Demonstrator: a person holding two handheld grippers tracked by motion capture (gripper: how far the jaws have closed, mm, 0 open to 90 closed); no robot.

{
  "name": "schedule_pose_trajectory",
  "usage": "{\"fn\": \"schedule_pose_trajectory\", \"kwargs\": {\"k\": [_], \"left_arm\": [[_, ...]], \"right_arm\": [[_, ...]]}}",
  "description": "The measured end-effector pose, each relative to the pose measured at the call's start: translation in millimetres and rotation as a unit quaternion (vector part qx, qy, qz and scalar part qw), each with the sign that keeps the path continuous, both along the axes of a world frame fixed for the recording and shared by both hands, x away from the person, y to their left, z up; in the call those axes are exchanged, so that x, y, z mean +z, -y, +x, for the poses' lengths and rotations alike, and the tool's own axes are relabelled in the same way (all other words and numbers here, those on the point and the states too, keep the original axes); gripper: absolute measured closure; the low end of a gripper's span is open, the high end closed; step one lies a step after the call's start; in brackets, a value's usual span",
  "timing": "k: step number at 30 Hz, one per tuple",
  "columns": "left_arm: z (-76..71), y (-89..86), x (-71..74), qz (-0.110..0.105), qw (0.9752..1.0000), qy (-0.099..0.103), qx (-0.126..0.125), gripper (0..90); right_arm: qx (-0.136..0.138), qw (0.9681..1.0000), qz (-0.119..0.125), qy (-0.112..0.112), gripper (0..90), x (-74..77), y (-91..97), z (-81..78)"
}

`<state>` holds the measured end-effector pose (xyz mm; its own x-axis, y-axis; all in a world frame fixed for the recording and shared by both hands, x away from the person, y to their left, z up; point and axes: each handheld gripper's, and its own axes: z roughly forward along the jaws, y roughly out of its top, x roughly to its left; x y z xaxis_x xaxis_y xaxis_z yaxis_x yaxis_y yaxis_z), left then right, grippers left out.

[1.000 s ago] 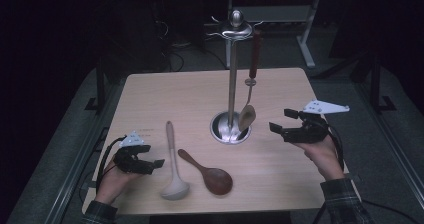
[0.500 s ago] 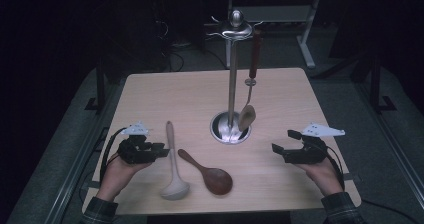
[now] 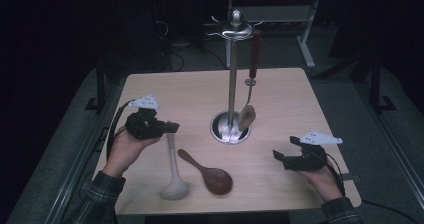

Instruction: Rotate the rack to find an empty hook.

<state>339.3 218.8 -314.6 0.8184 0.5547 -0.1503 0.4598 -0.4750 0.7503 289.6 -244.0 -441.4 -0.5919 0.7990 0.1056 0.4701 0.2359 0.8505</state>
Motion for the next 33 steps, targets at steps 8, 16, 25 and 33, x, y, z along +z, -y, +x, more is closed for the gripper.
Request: {"fn": "schedule_pose_trajectory", "kwargs": {"k": [8,16,25,33], "left_arm": [[17.0,18.6,42.8,0.0,0.9997,0.01,-0.021,89.8],[35.8,41.3,85.6,-0.006,0.9986,0.023,-0.047,89.8],[51.0,60.3,124.5,-0.02,0.997,0.03,-0.069,89.8],[61.3,69.6,160.0,-0.028,0.9952,0.044,-0.083,89.8]], "right_arm": [[-0.009,0.9999,-0.012,0.006,13.3,-5.6,-2.0,0.3],[-0.019,0.9997,-0.017,0.004,13.1,-9.1,-3.3,2.7],[-0.016,0.9996,-0.023,-0.007,13.1,-11.7,-3.6,4.2],[-0.017,0.9994,-0.027,-0.013,13.1,-13.3,-3.5,5.2]]}}
